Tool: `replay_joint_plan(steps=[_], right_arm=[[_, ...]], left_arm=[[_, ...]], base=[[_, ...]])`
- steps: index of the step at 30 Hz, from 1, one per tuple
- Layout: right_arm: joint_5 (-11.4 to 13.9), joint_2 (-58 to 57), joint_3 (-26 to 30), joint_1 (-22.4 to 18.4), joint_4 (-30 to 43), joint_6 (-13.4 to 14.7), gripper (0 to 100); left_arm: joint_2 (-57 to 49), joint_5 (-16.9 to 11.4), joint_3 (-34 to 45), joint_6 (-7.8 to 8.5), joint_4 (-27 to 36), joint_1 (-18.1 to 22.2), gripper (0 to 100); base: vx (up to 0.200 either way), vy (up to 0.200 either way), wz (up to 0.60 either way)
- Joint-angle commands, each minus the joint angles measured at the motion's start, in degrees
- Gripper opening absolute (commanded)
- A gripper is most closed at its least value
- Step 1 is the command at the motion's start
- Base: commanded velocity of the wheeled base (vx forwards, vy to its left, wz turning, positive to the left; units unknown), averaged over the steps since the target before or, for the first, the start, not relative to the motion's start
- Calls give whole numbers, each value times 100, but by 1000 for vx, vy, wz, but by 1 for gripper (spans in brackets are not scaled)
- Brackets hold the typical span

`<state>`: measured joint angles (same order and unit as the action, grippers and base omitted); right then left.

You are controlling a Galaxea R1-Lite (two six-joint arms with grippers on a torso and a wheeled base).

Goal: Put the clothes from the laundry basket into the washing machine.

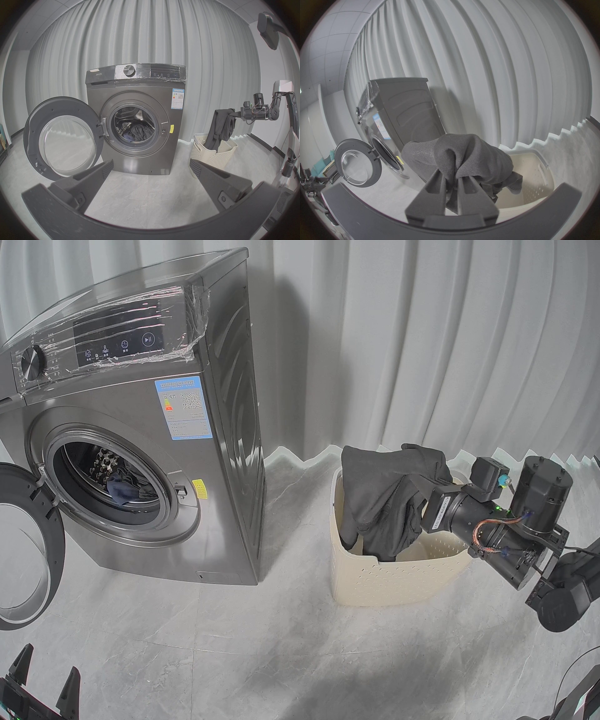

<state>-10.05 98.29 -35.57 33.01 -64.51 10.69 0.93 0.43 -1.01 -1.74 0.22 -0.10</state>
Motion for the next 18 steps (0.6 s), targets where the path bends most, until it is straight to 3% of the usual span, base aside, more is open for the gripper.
replay_joint_plan(steps=[1,13,18], right_arm=[[3,-443,50,109,0,-41,0],[99,-873,50,258,18,-181,0],[99,-847,50,329,0,-181,0]], left_arm=[[-84,-8,92,-1,4,1,100],[-84,-16,92,-28,4,1,100],[-84,-16,92,-10,4,1,100]], base=[[0,0,0],[-200,0,0],[0,0,0]])
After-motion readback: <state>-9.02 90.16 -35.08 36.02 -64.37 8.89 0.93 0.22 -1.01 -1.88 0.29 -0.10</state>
